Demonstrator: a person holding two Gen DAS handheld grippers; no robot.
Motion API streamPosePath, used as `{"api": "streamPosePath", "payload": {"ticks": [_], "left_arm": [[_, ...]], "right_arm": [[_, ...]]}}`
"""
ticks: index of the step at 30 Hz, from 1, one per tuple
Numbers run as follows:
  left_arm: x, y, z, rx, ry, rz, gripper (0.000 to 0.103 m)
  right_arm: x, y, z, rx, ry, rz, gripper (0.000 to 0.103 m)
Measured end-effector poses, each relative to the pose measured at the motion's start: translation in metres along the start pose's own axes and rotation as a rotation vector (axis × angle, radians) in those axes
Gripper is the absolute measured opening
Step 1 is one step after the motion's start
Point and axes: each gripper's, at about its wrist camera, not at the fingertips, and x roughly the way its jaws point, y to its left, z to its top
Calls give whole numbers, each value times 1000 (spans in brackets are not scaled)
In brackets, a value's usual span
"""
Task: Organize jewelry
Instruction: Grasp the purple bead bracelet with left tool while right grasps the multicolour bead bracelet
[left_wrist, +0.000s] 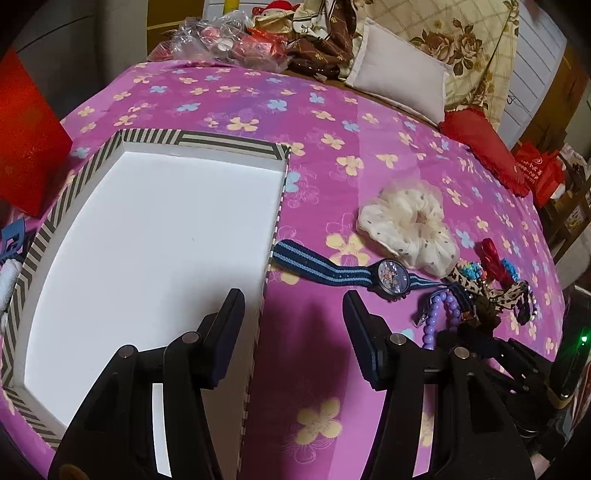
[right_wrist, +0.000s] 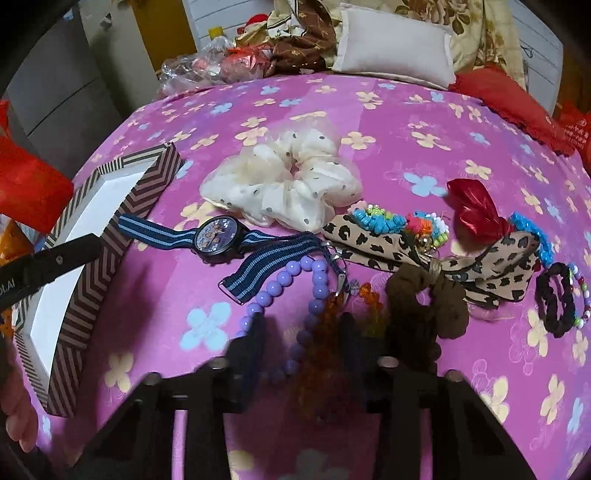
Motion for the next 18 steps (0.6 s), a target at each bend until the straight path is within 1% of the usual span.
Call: {"api": "streamPosePath", "payload": {"ticks": [1,2,5,6,9,13,15,16,18], "left_arm": [[0,0,0,0,1,-1,55],[0,-1,-1,3,0,-3,55],[-2,-6,-2,21,-10,0,55],[-3,-8,-2,28,-13,1,55],[-5,-13,-6,43,-9,-15,55],[-10,-28,-16,84,13,-74,55],[-11,-40,-25,127,30,-105,55],[-9,-48,-31,159,43,-122,55],[-6,-59,-41,203,63,-138,55]], "right_arm": [[-1,-1,-1,2,4,9,18],[-3,-2,-4,8,9,23,17],[-11,-1,-17,31,30,71,17],[-16,0,-25,40,43,101,17],[-28,6,-47,38,58,150,17],[-47,7,-79,8,46,132,17],[-55,-1,-88,21,40,134,17],[-63,-8,-93,41,20,143,17],[-71,-16,-96,60,-4,133,18]]}}
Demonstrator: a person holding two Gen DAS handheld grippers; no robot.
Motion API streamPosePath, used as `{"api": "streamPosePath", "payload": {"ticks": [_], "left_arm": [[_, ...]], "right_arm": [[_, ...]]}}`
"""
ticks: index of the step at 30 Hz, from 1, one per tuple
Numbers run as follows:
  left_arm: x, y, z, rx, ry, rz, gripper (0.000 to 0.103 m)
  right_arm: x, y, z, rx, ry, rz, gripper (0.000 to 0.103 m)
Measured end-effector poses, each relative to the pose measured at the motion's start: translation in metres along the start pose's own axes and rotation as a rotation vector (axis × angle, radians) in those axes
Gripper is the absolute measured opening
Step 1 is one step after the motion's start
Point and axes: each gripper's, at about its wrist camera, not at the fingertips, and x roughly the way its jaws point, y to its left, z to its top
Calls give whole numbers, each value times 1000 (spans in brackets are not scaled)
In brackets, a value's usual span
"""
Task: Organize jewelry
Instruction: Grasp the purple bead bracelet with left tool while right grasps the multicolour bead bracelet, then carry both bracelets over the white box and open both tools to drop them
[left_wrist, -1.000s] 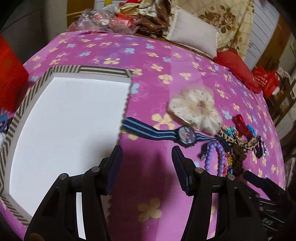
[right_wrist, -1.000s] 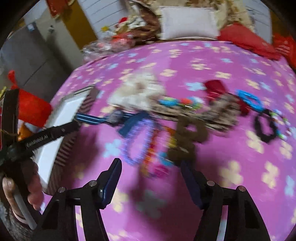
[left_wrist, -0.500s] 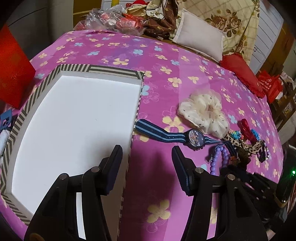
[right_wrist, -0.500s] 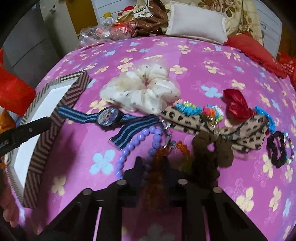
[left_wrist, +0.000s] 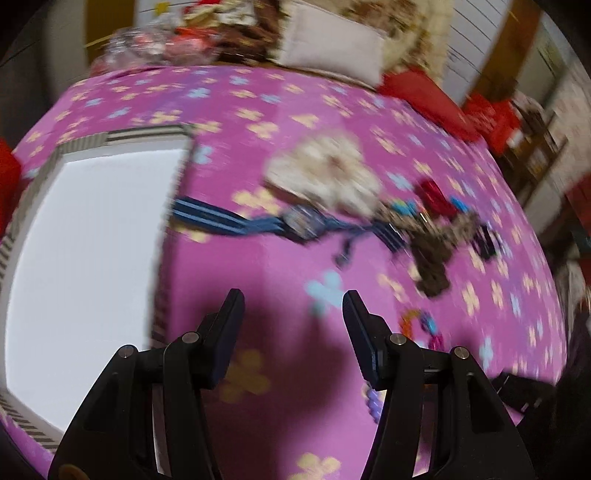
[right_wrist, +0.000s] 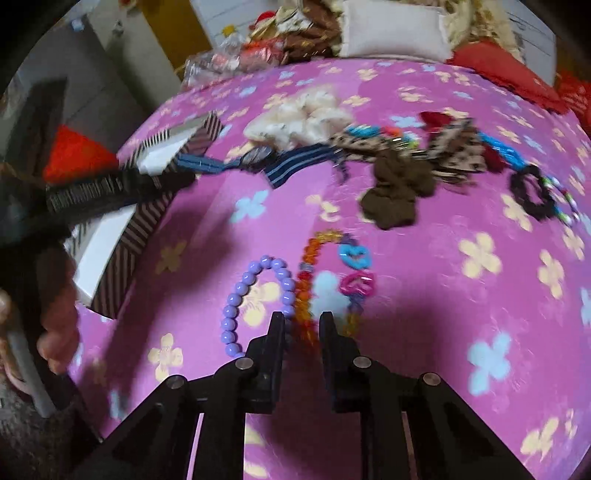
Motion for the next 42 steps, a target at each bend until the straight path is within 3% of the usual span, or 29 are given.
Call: {"api": "streamPosePath", "payload": {"ticks": [2,4,5,12,20,21,23,25,27,32,42], "left_arm": [[7,-12,-8,42,25,-17,55],[11,-20,-17,73,43,-33,55],[13,-24,-21,92,48,-40,55],[22,-37,-42,186,77,-58,55],[22,-46,-50,265,46,-20,55],[23,-49,-51,273,39,-9,52],[23,-55,-54,303,14,27,34],[24,-59,-55,300,21,-3,8],[24,-61,-55,299,26,-8,8],[20,-51,-47,218,54,-73,8],[-40,-47,-29,198,-99,-107,8]], "right_arm": [[-8,-8,0,11,-25,-13,26],[-13,-18,0,29,-56,-36,51],[-15,-22,1,42,-72,-36,52],[3,-21,15,-13,-51,-61,49],[25,-11,23,-96,-39,-101,43],[26,-10,23,-104,-42,-107,43],[29,-7,24,-127,-49,-134,40],[31,-4,25,-152,-58,-180,30],[31,-4,25,-152,-62,-182,21],[24,-14,29,-73,-53,-131,21],[-20,0,38,-52,-126,-94,21]]}}
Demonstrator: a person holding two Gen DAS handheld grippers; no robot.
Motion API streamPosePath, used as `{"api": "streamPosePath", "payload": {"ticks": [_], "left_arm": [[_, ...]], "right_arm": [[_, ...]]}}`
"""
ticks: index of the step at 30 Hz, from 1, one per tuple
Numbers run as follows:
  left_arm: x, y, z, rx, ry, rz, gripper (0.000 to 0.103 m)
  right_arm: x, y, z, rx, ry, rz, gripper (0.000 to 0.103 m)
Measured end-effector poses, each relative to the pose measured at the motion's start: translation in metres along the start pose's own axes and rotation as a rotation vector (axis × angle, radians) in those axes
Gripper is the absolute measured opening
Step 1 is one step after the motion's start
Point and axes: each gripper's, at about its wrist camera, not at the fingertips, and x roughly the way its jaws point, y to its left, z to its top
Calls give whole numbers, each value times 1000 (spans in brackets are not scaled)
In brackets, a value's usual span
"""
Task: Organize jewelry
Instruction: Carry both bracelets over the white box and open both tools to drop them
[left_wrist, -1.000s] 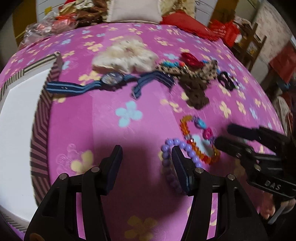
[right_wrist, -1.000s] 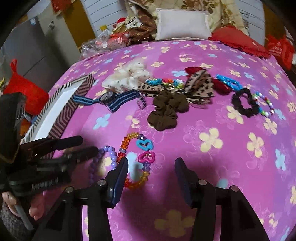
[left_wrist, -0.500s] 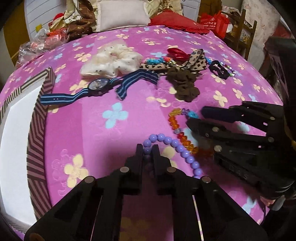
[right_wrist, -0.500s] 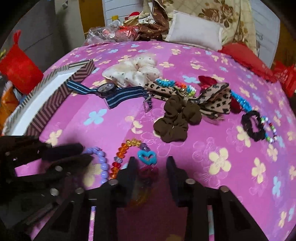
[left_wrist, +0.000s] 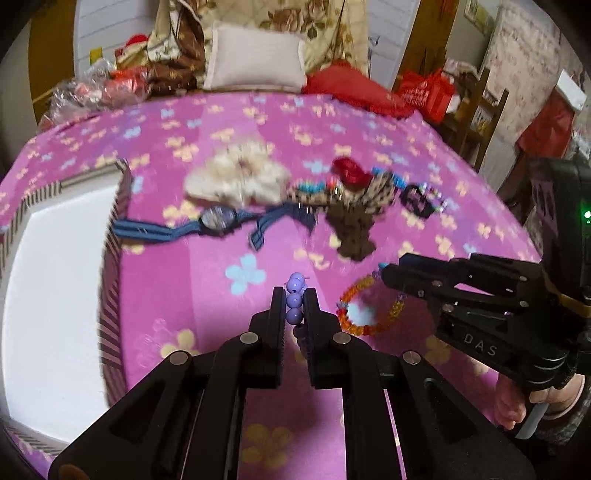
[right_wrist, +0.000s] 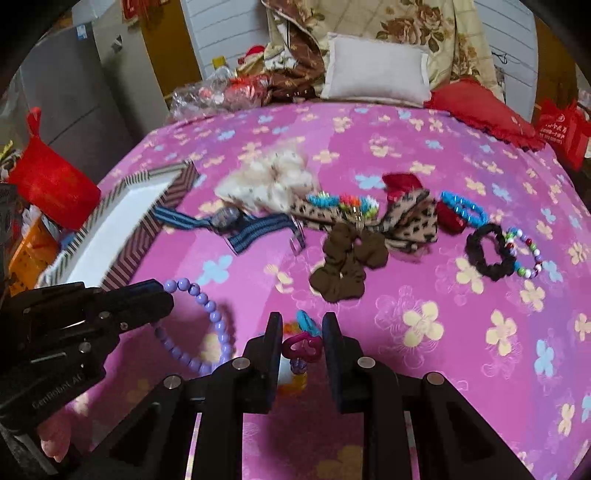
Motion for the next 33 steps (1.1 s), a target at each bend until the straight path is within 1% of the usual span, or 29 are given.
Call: {"api": "streamPosePath", "payload": {"ticks": [5,7,11,15,21,24,29,30,33], "left_arm": [[-25,18,9,-42,-61,18,8],[-32,27,11,-65,-76,27,8],[-49,54,14,-127,-109,60,8],[-66,84,14,-200,-141,99,8],[-79,137,9,-316,-152,211,8],[-83,162,4,-372,-148,266,8],[-93,200,-5,-455,-145,370,8],[-94,207,-8,-470,-141,387,8],[-96,230,-14,-524,-122,446,8]], "right_arm": [[-18,16,11,-28,-26,10,21],[-26,29,15,-54,-40,10,21],[-39,51,22,-99,-58,15,21],[-49,82,33,-144,-69,40,21],[-50,135,47,-202,-60,103,21],[-44,170,53,-235,-47,152,21],[-24,221,54,-281,-7,220,21],[-15,234,53,-287,11,241,21],[6,257,48,-297,51,273,21]]}}
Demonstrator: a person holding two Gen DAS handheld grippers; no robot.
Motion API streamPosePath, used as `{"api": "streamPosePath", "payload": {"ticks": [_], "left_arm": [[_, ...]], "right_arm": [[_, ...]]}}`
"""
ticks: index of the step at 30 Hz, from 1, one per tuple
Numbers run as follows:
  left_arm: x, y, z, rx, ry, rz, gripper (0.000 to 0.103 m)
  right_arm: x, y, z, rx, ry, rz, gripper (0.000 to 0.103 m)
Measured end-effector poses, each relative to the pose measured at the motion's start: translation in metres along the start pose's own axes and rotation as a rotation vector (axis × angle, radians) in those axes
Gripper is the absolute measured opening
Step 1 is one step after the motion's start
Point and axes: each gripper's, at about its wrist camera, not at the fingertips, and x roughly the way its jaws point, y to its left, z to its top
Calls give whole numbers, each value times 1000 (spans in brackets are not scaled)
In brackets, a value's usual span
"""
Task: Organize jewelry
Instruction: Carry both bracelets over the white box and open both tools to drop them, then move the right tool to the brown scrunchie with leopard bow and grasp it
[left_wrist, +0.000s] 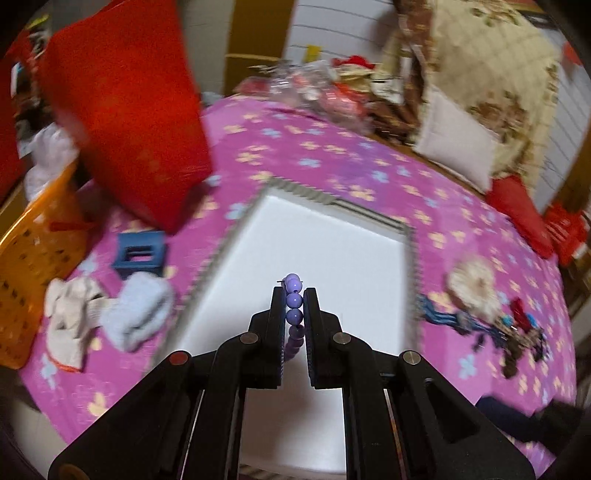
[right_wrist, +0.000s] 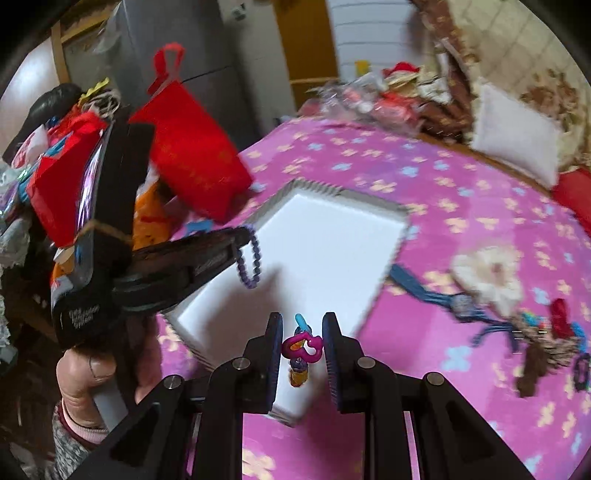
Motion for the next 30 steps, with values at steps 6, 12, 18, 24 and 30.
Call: {"api": "streamPosePath", "payload": {"ticks": [6,12,18,24,30], "left_arm": [[22,32,2,-70,60,68,8],[31,34,0,-81,82,103,8],[38,30,2,-74,99,119,8],[41,23,1,-50,100,132,18],[33,11,1,-41,73,102,33]], "right_arm": [[47,22,-3,0,66,50,21],[74,14,-18,9,122,18,21],[82,1,-29,20,140,-30,21],[77,-9,-37,47,122,-34,41],[34,-21,-50,61,40,-74,54]]}}
